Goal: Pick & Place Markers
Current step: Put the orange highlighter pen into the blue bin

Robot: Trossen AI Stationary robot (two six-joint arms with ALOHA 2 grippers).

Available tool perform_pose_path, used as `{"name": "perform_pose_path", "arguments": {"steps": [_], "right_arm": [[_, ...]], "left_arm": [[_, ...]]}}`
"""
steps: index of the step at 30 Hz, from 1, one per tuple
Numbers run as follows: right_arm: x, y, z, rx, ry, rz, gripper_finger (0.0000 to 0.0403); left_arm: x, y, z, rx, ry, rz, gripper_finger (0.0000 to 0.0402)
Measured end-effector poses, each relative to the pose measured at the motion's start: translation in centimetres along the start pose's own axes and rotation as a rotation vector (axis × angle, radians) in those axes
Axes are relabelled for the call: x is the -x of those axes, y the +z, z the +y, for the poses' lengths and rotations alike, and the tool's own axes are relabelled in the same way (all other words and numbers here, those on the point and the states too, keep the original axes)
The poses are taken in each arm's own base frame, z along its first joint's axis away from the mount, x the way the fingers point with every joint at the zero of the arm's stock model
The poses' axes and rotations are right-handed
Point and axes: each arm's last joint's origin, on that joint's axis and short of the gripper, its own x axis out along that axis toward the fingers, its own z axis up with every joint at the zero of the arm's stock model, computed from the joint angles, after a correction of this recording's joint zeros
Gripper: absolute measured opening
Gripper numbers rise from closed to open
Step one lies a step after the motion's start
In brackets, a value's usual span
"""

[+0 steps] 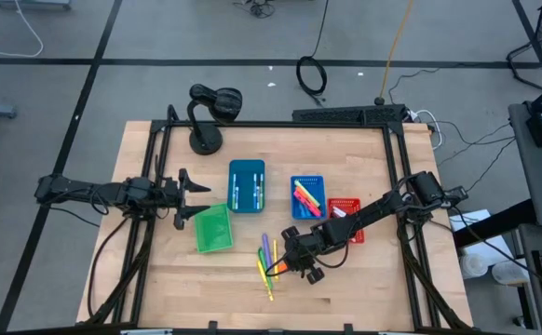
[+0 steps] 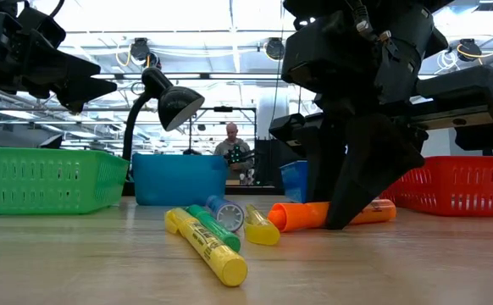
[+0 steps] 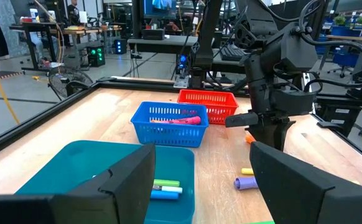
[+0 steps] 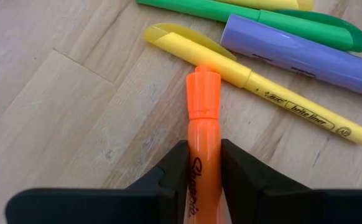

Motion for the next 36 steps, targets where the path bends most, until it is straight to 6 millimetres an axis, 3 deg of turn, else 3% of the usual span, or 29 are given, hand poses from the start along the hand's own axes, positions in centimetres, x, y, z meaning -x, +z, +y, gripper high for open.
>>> {"name": "perform_pose_path", "arguments": {"steps": [10,22,31,36], "right_arm": [[0.2,0.0,0.0,0.025,0.000,-0.001,0.0067],[4.5,1.3,0.2,0.027,-0.016,-0.097,0.0064],[6.4,2.3,0.2,-0.106,-0.030,-0.188,0.0062],[6.6,2.7,-0.3,-0.247,-0.171,-0.232,0.0062]], "left_arm": [[0.0,0.0,0.0,0.000,0.000,0.000,0.0267],[0.0,0.0,0.0,0.000,0.000,-0.001,0.0267],[0.0,0.0,0.0,0.000,0.000,0.000,0.0267],[0.0,0.0,0.0,0.000,0.000,0.000,0.0267]]}}
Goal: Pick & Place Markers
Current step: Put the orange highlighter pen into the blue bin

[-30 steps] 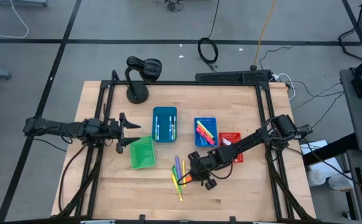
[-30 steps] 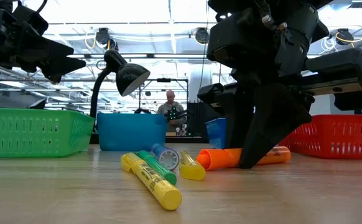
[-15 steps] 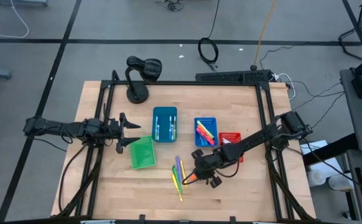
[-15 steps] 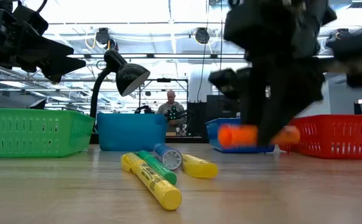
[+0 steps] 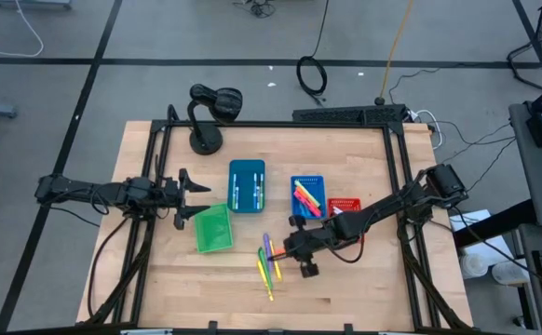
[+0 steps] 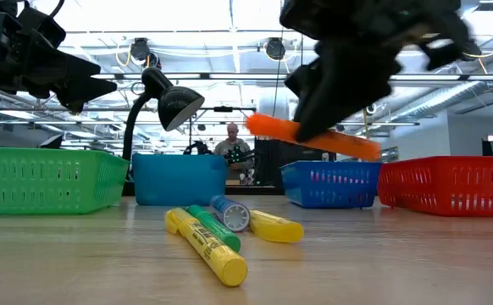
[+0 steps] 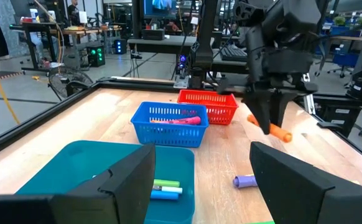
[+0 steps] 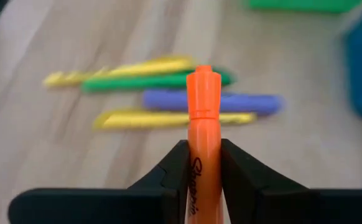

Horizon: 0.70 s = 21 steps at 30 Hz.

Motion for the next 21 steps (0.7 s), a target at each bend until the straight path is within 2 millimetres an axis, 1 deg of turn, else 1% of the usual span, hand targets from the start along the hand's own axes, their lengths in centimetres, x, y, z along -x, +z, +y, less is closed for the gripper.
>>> {"name": "perform_pose_path", "arguments": {"steps": [2,6,12,17,21], "right_arm": [[0.0,0.3,-0.2,-0.047,-0.065,-0.037,0.0063],[0.1,0.9,-0.4,-0.080,-0.146,-0.108,0.0061],[1.2,1.7,-1.2,-0.106,-0.292,-0.176,0.0060],[2.6,0.7,-2.5,-0.156,-0.404,-0.222,0.0060],[4.5,-1.1,-4.1,-0.257,-0.442,-0.308,0.0060]], "left_arm": [[0.0,0.0,0.0,0.000,0.000,0.000,0.0267],[0.0,0.0,0.0,0.000,0.000,0.000,0.0267],[0.0,0.0,0.0,0.000,0.000,0.001,0.0267],[0.0,0.0,0.0,0.000,0.000,0.001,0.0267],[0.0,0.0,0.0,0.000,0.000,0.000,0.0267]]}}
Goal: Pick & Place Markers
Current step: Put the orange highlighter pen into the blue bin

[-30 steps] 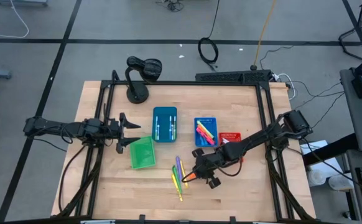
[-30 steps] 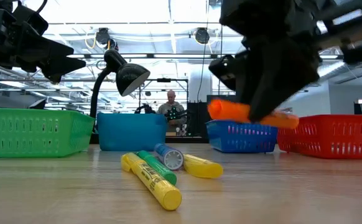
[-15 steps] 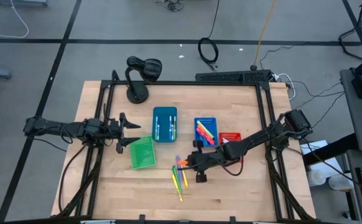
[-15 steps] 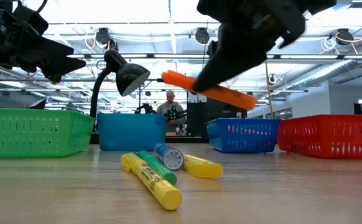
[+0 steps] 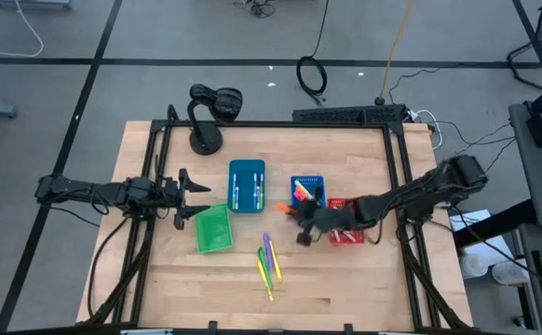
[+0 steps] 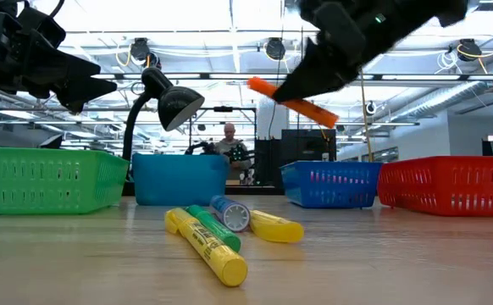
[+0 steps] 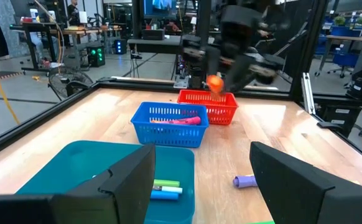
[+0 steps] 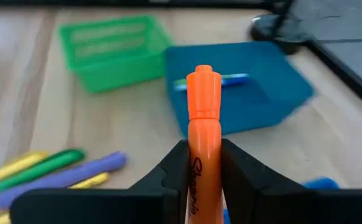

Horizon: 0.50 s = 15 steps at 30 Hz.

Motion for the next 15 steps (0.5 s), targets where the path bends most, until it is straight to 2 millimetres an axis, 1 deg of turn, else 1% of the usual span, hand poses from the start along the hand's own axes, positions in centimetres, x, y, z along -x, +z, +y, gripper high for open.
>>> {"name": "perform_pose_path", "arguments": {"steps": [4,8,10,13,15], "right_arm": [[1.7,-1.1,-2.9,-0.147,-0.027,-0.124,0.0060],[2.9,-3.5,-5.2,-0.270,-0.112,-0.222,0.0059],[3.2,-4.5,-5.9,-0.336,-0.121,-0.262,0.0060],[3.4,-6.0,-6.2,-0.400,-0.105,-0.295,0.0062],[3.3,-6.3,-6.2,-0.422,-0.098,-0.314,0.0062]], "left_arm": [[0.0,0.0,0.0,0.000,0.000,0.000,0.0267],[0.0,0.0,0.0,0.000,0.000,0.000,0.0267],[0.0,0.0,0.0,0.000,0.000,0.000,0.0267],[0.0,0.0,0.0,0.000,0.000,0.001,0.0267],[0.0,0.0,0.0,0.000,0.000,0.000,0.0267]]}}
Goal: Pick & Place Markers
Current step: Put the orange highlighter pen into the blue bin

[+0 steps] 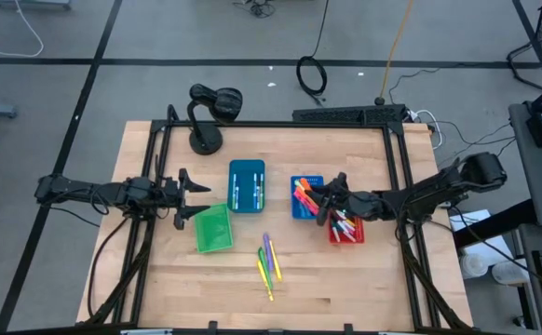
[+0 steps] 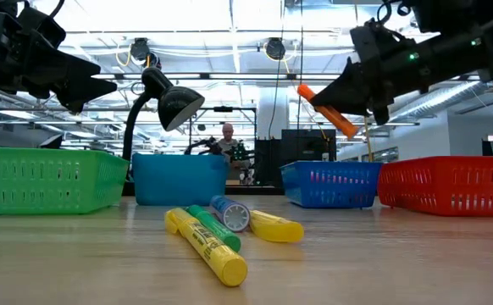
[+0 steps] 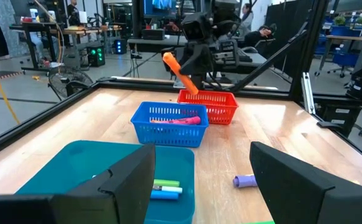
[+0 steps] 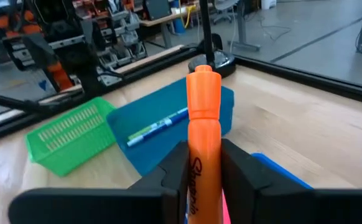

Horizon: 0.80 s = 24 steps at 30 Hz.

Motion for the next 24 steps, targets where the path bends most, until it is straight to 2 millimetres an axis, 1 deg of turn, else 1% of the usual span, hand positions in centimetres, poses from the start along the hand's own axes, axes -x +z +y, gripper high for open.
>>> {"name": "perform_pose_path", "arguments": {"steps": [4,13,24], "right_arm": [[-0.11,-0.04,0.06,-0.002,0.007,-0.016,0.0063],[-0.14,-0.10,0.05,-0.013,0.006,-0.013,0.0086],[-0.14,-0.11,0.04,-0.016,0.006,-0.012,0.0088]], "left_arm": [[0.00,0.00,0.00,0.000,0.000,0.000,0.0267],[0.00,-0.01,0.00,0.000,0.000,0.000,0.0267],[0.00,0.00,0.00,0.000,0.000,0.000,0.0267]]}}
